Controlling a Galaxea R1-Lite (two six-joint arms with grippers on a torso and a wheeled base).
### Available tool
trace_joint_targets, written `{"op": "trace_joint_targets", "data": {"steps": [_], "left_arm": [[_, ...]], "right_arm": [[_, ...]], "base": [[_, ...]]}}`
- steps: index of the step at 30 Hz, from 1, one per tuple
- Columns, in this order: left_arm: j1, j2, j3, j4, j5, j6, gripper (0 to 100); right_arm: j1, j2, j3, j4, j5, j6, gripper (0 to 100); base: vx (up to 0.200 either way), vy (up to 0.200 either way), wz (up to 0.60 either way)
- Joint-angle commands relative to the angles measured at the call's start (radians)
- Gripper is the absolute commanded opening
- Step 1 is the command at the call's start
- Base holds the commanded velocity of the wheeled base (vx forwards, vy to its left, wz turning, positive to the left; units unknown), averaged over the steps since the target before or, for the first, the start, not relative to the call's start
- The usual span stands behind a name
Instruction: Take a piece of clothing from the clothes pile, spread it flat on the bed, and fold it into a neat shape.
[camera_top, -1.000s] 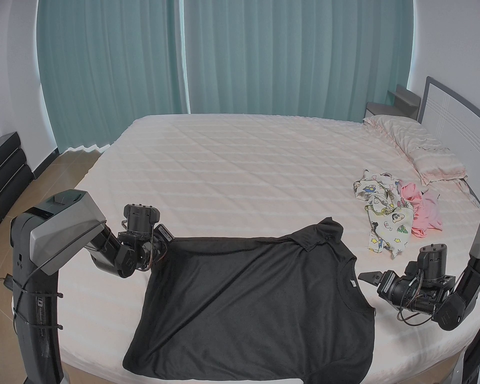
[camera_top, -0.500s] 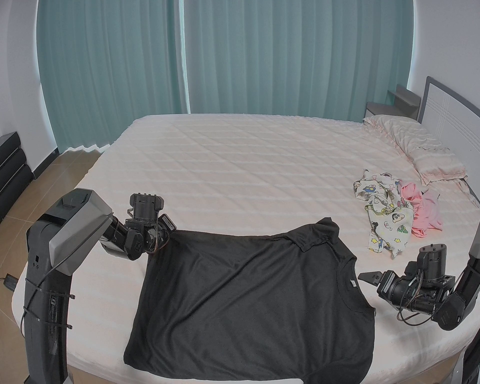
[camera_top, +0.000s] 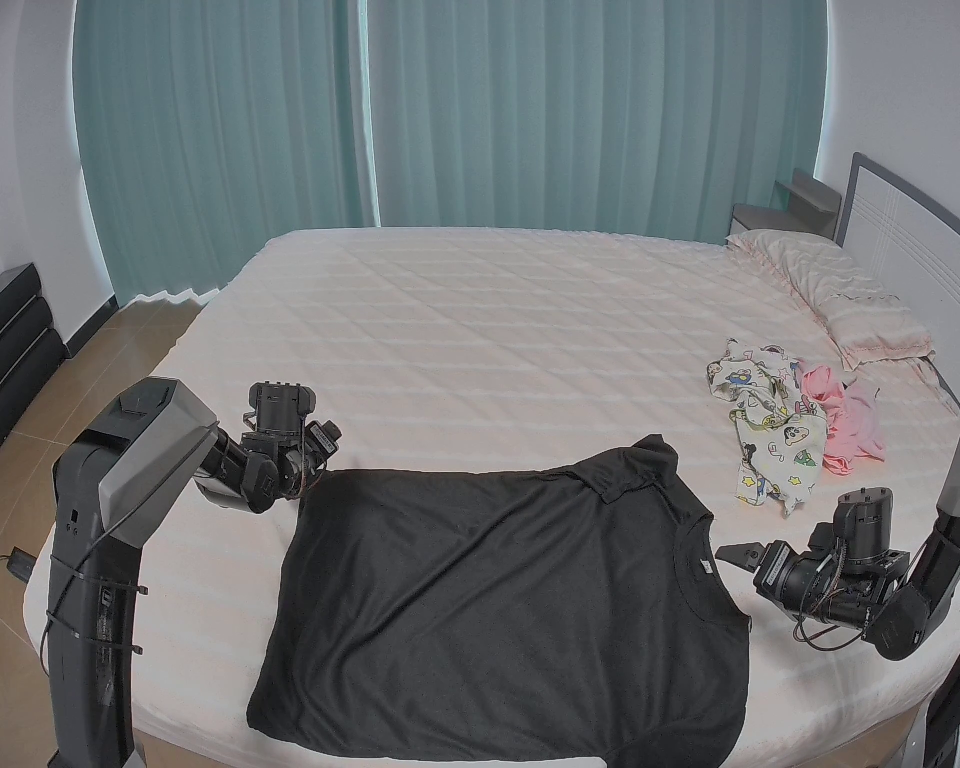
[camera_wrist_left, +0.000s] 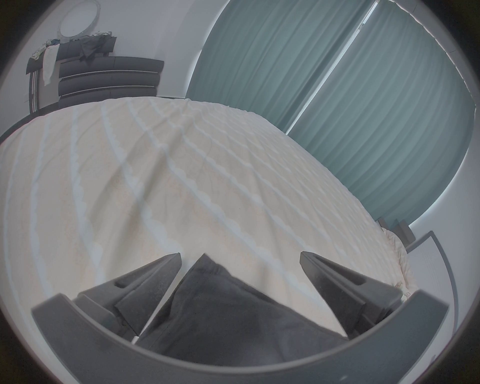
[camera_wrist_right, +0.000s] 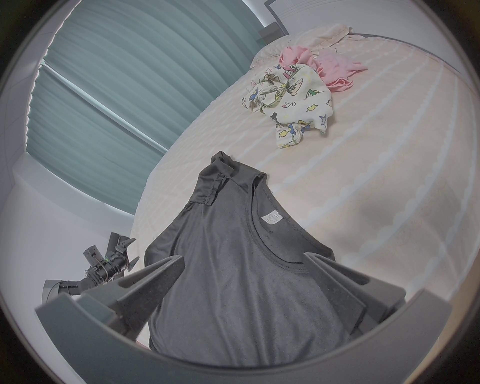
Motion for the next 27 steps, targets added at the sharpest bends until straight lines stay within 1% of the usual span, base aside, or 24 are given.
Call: {"op": "trace_joint_targets", "data": {"steps": [1,2,3,4,6,9,11,13,14,15,16,18,20,22,25,27], "left_arm": [[0.010,-0.121,0.153,-0.012,-0.013,-0.006,100],[0.010,-0.150,0.200,-0.013,-0.021,-0.006,100],[0.009,-0.155,0.208,-0.013,-0.021,-0.006,100],[0.009,-0.196,0.288,-0.025,-0.037,-0.006,100],[0.009,-0.277,0.429,-0.085,-0.064,-0.012,100],[0.007,-0.370,0.623,-0.203,-0.125,-0.049,100],[0.001,-0.412,0.728,-0.257,-0.138,-0.053,100],[-0.014,-0.439,0.826,-0.297,-0.139,-0.058,100],[-0.020,-0.448,0.854,-0.311,-0.139,-0.063,100],[-0.020,-0.448,0.854,-0.311,-0.139,-0.063,100],[-0.031,-0.466,0.915,-0.352,-0.139,-0.095,100],[-0.036,-0.472,0.964,-0.406,-0.144,-0.124,100],[-0.036,-0.469,0.999,-0.461,-0.158,-0.127,100],[-0.036,-0.468,1.025,-0.487,-0.179,-0.128,100],[-0.043,-0.458,1.045,-0.492,-0.241,-0.141,100],[-0.045,-0.449,1.051,-0.493,-0.314,-0.176,100]], "right_arm": [[0.006,0.006,-0.020,-0.002,0.007,0.015,100],[0.011,0.013,-0.036,0.000,0.013,0.024,100],[0.011,0.013,-0.037,0.000,0.015,0.026,100],[0.023,0.026,-0.065,0.000,0.023,0.047,100],[0.035,0.048,-0.122,0.012,0.019,0.067,100],[0.060,0.094,-0.232,0.040,0.012,0.075,100],[0.081,0.131,-0.309,0.072,0.004,0.092,100],[0.095,0.167,-0.395,0.115,-0.017,0.112,100],[0.101,0.189,-0.435,0.135,-0.027,0.124,100],[0.101,0.189,-0.435,0.135,-0.027,0.124,100],[0.117,0.252,-0.533,0.179,-0.045,0.147,100],[0.135,0.325,-0.634,0.221,-0.085,0.150,100],[0.153,0.391,-0.729,0.263,-0.134,0.152,100],[0.170,0.442,-0.813,0.311,-0.168,0.152,100],[0.183,0.494,-0.919,0.392,-0.183,0.153,100],[0.187,0.520,-0.973,0.438,-0.183,0.156,100]], "base": [[0.000,0.000,0.00],[0.000,0.000,0.00],[0.000,0.000,0.00],[0.000,0.000,0.00],[0.000,0.000,0.00],[0.000,0.000,0.00],[0.000,0.000,0.00],[0.000,0.000,0.00],[0.000,0.000,0.00],[0.000,0.000,0.00],[0.000,0.000,0.00],[0.000,0.000,0.00],[0.000,0.000,0.00],[0.000,0.000,0.00],[0.000,0.000,0.00],[0.000,0.000,0.00]]}}
